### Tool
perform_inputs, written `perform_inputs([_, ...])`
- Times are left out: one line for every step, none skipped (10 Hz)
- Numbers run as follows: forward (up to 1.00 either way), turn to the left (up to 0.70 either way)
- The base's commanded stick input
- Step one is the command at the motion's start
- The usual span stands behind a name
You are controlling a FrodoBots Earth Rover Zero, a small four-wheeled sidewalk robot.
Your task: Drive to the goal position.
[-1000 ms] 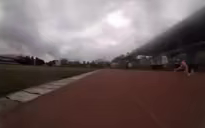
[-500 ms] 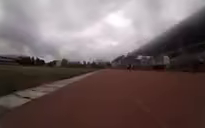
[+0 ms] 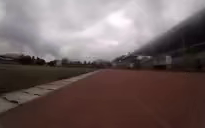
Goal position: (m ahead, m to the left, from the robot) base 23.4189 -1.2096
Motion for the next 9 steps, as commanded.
perform_inputs([0.70,0.00])
perform_inputs([0.70,0.00])
perform_inputs([0.70,0.02])
perform_inputs([0.70,0.05])
perform_inputs([0.70,0.02])
perform_inputs([0.70,0.03])
perform_inputs([0.70,0.05])
perform_inputs([0.70,0.03])
perform_inputs([0.70,0.02])
